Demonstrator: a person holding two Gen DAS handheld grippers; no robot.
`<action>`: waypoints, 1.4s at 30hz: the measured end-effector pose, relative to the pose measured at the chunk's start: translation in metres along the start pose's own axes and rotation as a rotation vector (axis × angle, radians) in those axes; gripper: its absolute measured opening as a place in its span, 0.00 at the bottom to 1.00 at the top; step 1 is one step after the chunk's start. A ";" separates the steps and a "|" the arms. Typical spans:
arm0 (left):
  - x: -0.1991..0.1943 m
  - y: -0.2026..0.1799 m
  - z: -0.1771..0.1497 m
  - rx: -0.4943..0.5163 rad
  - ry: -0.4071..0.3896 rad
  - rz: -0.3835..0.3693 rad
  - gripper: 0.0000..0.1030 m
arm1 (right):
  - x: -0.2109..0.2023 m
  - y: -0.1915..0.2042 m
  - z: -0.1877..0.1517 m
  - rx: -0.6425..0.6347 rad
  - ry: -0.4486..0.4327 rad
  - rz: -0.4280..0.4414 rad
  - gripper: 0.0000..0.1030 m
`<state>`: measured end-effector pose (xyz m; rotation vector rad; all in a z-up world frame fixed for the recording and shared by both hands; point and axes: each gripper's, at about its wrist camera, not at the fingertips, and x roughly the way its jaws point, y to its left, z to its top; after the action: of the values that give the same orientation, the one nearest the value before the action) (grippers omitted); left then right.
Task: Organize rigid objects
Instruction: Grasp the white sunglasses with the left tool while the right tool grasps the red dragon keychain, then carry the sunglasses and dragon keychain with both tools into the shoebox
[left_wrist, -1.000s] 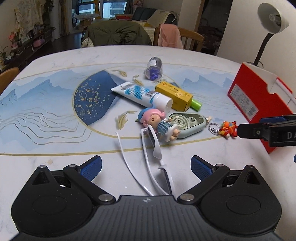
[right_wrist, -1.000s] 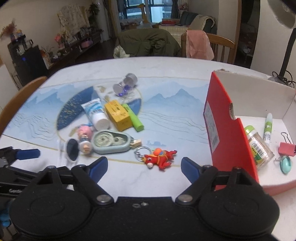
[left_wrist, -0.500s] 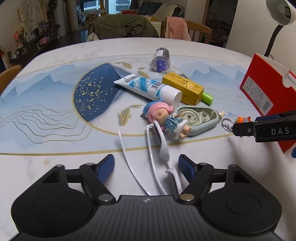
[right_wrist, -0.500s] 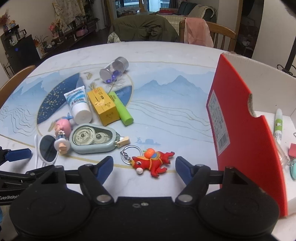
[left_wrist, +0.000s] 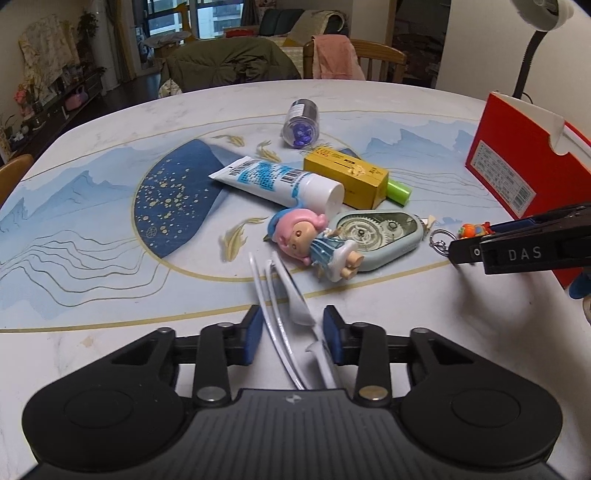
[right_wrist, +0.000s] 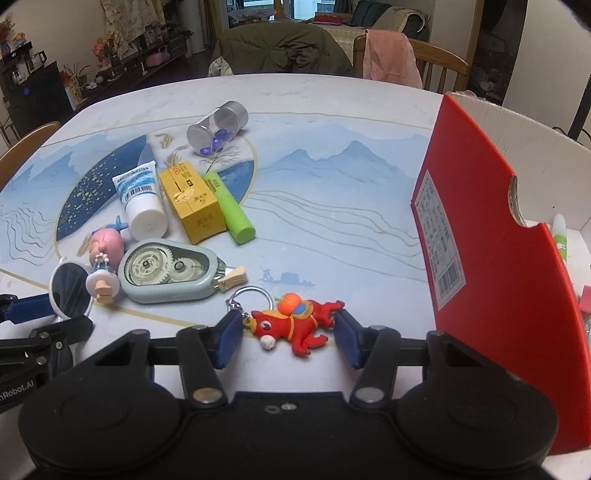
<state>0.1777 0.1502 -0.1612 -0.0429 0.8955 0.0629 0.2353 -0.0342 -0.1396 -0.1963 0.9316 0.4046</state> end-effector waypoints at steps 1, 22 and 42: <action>0.000 0.001 0.000 -0.005 0.001 -0.005 0.31 | 0.000 0.000 0.000 0.000 0.000 0.001 0.52; -0.026 0.019 -0.009 -0.124 0.016 -0.135 0.23 | -0.059 0.007 -0.018 0.026 -0.045 0.084 0.50; -0.092 -0.018 0.017 -0.071 -0.072 -0.248 0.17 | -0.161 -0.027 -0.017 0.050 -0.176 0.105 0.50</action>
<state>0.1347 0.1301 -0.0786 -0.2163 0.8103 -0.1339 0.1492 -0.1052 -0.0198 -0.0643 0.7801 0.4873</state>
